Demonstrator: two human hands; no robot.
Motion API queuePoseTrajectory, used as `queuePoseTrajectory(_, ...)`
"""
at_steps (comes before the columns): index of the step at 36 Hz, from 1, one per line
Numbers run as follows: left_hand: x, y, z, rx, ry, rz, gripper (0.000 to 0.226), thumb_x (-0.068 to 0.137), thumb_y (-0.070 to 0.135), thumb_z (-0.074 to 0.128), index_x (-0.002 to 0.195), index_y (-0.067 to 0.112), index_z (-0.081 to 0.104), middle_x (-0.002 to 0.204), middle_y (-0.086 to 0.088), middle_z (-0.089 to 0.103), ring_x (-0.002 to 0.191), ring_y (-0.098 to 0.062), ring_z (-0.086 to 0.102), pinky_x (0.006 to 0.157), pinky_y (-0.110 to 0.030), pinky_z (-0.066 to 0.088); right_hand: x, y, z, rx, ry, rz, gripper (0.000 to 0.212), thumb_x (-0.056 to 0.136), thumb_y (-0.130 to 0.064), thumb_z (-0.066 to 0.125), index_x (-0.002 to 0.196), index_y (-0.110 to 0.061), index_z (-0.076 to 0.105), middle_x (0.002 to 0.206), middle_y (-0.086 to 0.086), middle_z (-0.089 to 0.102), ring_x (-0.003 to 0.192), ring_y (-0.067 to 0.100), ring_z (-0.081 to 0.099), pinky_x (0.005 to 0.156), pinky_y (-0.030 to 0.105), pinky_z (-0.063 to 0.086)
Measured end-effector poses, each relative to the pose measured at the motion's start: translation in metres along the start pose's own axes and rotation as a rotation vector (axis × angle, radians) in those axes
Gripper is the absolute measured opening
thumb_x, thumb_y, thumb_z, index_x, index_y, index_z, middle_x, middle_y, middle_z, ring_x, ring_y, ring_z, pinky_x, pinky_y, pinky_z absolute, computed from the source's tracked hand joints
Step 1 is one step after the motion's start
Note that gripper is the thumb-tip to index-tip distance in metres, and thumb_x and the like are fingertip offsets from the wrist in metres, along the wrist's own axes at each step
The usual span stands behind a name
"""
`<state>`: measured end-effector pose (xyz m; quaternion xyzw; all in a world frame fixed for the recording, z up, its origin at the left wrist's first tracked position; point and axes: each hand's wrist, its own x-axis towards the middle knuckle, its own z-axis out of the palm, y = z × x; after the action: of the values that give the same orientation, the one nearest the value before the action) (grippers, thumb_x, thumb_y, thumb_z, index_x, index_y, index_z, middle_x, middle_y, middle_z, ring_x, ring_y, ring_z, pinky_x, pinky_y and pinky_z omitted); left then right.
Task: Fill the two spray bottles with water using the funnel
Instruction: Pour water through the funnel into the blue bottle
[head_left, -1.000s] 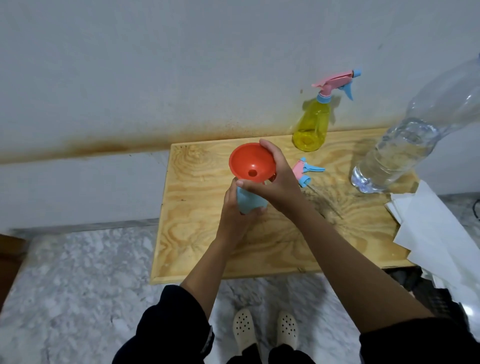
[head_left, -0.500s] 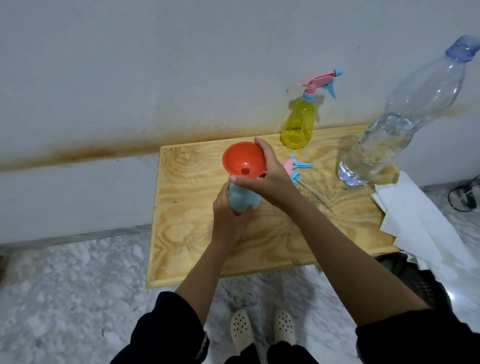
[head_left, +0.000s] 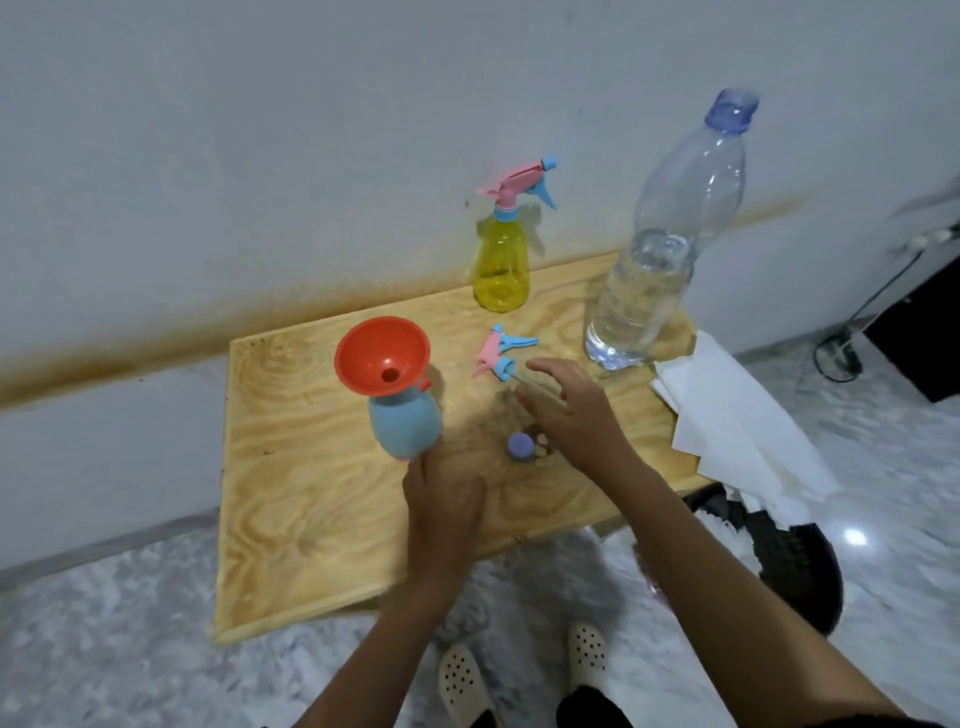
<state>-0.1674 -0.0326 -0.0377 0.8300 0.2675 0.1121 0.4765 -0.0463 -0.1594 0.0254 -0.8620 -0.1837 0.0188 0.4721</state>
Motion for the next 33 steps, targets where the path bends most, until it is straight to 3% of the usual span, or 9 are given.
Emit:
queuePoseTrajectory(2,0.007,0.031,0.01,0.018,-0.042,0.124,0.054,0.081,0.03,0.062,0.119,-0.006,0.048,0.119,-0.023,0.048,0.106,-0.016,0.038,0.091,-0.001,0.021,-0.001,0.021,-0.019,-0.099,0.017,0.013,0.043,0.083,-0.017,0.07,0.121,0.0,0.058,0.121,0.017,0.06,0.115,0.029,0.054,0.091,0.019,0.033)
queuePoseTrajectory(4,0.023,0.07,0.019,0.024,-0.07,0.202,0.061,0.081,0.038,0.059,0.125,-0.003,0.045,0.124,-0.02,0.048,0.113,-0.021,0.041,0.094,-0.014,0.026,0.001,0.039,-0.039,-0.182,0.074,0.033,0.052,0.079,-0.021,0.074,0.124,-0.001,0.055,0.122,0.016,0.059,0.115,0.03,0.054,0.094,0.029,0.038)
queuePoseTrajectory(8,0.062,0.146,0.045,0.015,-0.039,0.387,0.067,0.088,0.04,0.058,0.138,0.001,0.037,0.138,-0.016,0.042,0.129,-0.023,0.038,0.108,-0.03,0.029,0.019,0.059,-0.075,-0.276,0.309,0.079,0.069,0.067,-0.028,0.083,0.123,0.0,0.052,0.112,0.017,0.059,0.104,0.034,0.056,0.08,0.039,0.048)
queuePoseTrajectory(14,0.105,0.244,0.079,0.002,-0.102,0.526,0.083,0.088,0.046,0.059,0.15,0.021,0.01,0.157,0.003,0.013,0.143,-0.006,0.01,0.11,-0.016,0.011,0.074,0.082,-0.104,-0.203,0.286,-0.008,0.095,0.064,-0.051,0.076,0.132,0.006,0.042,0.122,0.018,0.055,0.113,0.032,0.053,0.089,0.038,0.048)
queuePoseTrajectory(18,0.12,0.269,0.102,-0.033,-0.108,0.487,0.096,0.081,0.047,0.068,0.15,0.023,0.006,0.156,0.003,0.014,0.142,-0.005,0.01,0.107,-0.013,0.012,0.106,0.086,-0.104,-0.045,0.238,-0.064,0.108,0.065,-0.064,0.068,0.132,0.014,0.036,0.122,0.026,0.054,0.115,0.037,0.056,0.094,0.044,0.049)
queuePoseTrajectory(21,0.123,0.271,0.117,-0.061,-0.106,0.416,0.102,0.072,0.049,0.076,0.148,0.028,0.011,0.149,0.001,0.027,0.138,-0.01,0.025,0.11,-0.026,0.028,0.115,0.085,-0.107,0.092,0.164,-0.073,0.11,0.062,-0.062,0.07,0.137,0.008,0.03,0.128,0.022,0.051,0.123,0.032,0.051,0.1,0.042,0.045)
queuePoseTrajectory(24,0.123,0.269,0.124,-0.078,-0.044,0.38,0.098,0.067,0.047,0.08,0.143,0.034,0.018,0.137,0.0,0.039,0.127,-0.014,0.04,0.104,-0.034,0.04,0.117,0.089,-0.109,0.123,0.157,-0.064,0.096,0.066,-0.051,0.077,0.133,0.004,0.037,0.126,0.018,0.052,0.12,0.029,0.052,0.096,0.032,0.045)
queuePoseTrajectory(28,0.121,0.268,0.122,-0.102,0.007,0.369,0.094,0.065,0.04,0.084,0.139,0.033,0.025,0.127,0.003,0.045,0.116,-0.012,0.047,0.097,-0.035,0.046,0.117,0.092,-0.106,0.12,0.228,-0.139,0.104,0.068,-0.073,0.062,0.125,0.012,0.044,0.113,0.02,0.057,0.111,0.028,0.055,0.099,0.019,0.04)
queuePoseTrajectory(33,0.122,0.258,0.099,-0.126,0.073,0.319,0.093,0.059,0.041,0.088,0.132,0.03,0.032,0.119,0.004,0.053,0.104,-0.013,0.056,0.086,-0.039,0.053,0.119,0.082,-0.105,0.037,0.189,-0.299,0.093,0.064,-0.053,0.08,0.12,0.014,0.049,0.104,0.017,0.058,0.096,0.023,0.054,0.087,0.024,0.048)
